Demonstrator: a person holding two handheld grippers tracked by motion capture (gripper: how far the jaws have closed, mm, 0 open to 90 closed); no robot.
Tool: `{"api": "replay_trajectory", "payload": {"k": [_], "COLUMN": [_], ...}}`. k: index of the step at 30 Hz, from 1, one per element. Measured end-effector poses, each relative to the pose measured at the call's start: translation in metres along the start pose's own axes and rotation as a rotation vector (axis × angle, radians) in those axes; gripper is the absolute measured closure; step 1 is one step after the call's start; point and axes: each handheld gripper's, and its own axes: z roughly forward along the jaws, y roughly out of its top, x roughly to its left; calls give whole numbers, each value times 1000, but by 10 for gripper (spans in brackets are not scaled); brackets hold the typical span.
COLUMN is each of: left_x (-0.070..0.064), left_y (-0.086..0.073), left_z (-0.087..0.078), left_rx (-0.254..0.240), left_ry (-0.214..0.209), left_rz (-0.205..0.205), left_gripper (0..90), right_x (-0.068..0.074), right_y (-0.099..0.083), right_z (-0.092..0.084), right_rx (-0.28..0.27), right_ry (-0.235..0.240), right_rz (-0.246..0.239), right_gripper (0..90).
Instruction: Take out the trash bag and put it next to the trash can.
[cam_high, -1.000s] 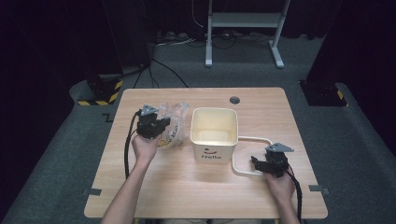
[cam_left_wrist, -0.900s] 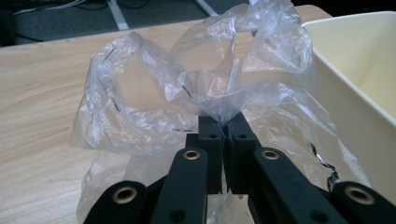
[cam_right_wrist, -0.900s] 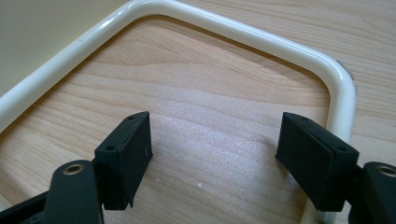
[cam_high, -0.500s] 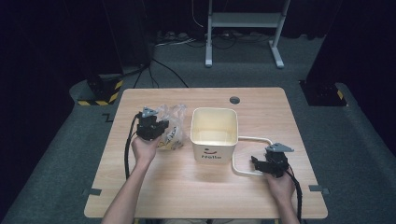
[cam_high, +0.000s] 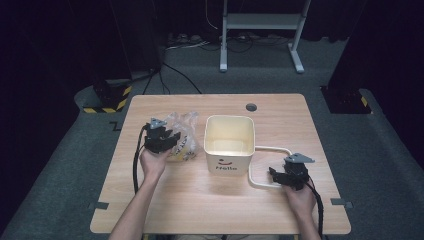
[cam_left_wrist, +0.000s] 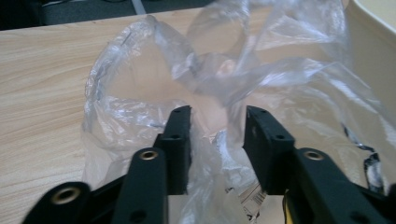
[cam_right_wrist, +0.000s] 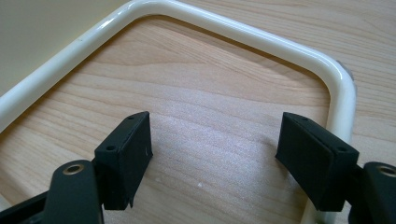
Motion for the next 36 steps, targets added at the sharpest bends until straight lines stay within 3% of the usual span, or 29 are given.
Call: {"api": "replay_trajectory", "payload": {"k": [11,24,36], "left_x": [-3,-4,-4], "left_y": [1,-11,-27], "left_z": [-15,-25,-34], "left_rx": [-25,-6,-30], "left_ry": [-17,3,25], "left_rz": [11,19,3], "left_gripper": [433,431,436], "right_x": [0,0,0], "right_y": [0,0,0], "right_z": [0,0,0], "right_rx": [0,0,0], "right_ry": [0,0,0], "right_rz": [0,0,0], "right_gripper": [260,260,261]}}
